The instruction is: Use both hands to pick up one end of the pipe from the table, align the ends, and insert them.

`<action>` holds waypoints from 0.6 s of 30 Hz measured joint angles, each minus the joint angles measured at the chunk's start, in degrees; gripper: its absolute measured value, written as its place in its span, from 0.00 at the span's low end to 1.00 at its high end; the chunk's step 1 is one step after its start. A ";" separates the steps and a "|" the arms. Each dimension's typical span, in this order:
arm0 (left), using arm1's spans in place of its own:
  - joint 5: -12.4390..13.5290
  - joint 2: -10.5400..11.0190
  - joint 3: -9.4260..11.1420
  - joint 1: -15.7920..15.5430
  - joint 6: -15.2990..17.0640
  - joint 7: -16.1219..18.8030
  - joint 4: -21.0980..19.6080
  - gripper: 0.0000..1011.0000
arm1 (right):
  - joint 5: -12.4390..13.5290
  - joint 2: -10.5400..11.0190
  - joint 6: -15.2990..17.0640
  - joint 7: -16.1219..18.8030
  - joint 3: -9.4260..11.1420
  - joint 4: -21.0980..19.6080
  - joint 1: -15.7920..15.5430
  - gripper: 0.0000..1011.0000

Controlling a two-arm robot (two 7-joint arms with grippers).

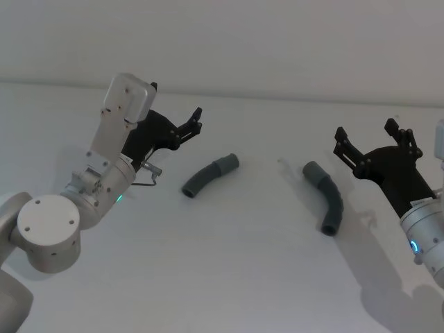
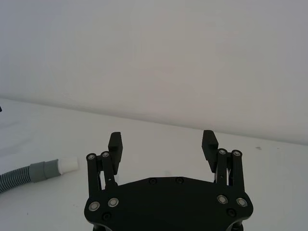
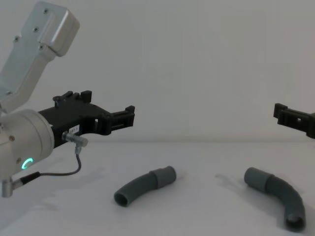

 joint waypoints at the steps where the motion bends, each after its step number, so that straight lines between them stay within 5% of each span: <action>1: 0.00 0.00 0.00 0.00 0.00 0.00 0.00 0.99 | 0.00 0.00 0.00 0.00 0.00 0.00 0.00 0.99; 18: 0.00 0.00 0.00 0.00 0.00 0.00 0.00 0.99 | 0.00 0.00 0.00 0.00 0.00 0.00 0.00 0.99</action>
